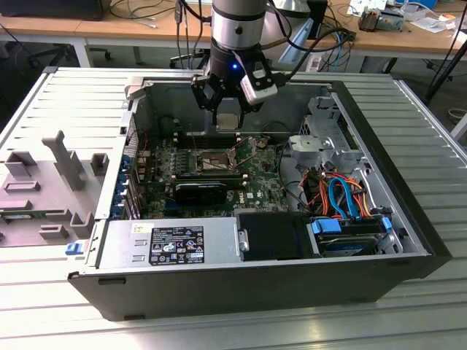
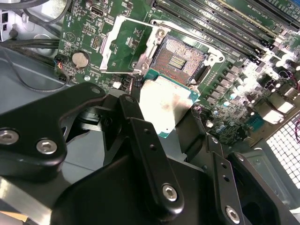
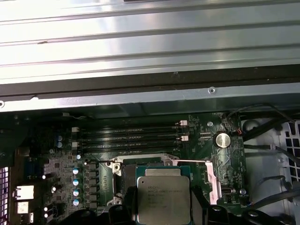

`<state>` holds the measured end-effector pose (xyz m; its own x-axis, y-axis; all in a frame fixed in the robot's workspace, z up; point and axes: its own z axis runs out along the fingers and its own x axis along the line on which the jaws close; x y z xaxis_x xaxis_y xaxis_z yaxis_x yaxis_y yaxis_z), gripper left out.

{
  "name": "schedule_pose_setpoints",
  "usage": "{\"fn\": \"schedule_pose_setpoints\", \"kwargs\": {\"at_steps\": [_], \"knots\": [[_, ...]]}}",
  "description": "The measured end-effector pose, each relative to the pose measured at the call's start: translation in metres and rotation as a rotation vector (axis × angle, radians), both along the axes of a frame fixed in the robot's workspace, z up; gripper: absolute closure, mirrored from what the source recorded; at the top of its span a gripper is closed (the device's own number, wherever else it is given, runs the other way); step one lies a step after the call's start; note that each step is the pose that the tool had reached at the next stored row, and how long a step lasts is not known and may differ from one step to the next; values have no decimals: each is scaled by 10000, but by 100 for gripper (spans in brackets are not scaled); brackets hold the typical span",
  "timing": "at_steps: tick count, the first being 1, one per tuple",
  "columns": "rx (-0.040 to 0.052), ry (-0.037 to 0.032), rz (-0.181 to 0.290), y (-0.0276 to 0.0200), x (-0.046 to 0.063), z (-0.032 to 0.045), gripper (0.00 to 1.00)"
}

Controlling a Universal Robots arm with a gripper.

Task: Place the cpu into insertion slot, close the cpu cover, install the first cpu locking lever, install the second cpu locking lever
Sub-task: 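Place the cpu into insertion slot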

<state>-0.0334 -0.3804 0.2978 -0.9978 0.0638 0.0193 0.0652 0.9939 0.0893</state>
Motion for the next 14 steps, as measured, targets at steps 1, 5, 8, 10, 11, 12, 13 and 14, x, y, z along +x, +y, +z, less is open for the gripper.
{"fn": "schedule_pose_setpoints", "kwargs": {"at_steps": [1,5,8,10,11,12,13,14], "knots": [[0,0,-17,0,0,0,45],[0,0,-111,0,0,-1,45],[0,0,-159,0,0,-1,45],[0,0,-212,0,0,-1,45],[0,0,-233,0,0,-2,45],[0,0,-242,0,0,-2,45],[0,0,-254,0,0,-2,45],[-1,0,-269,0,0,-2,45]]}}
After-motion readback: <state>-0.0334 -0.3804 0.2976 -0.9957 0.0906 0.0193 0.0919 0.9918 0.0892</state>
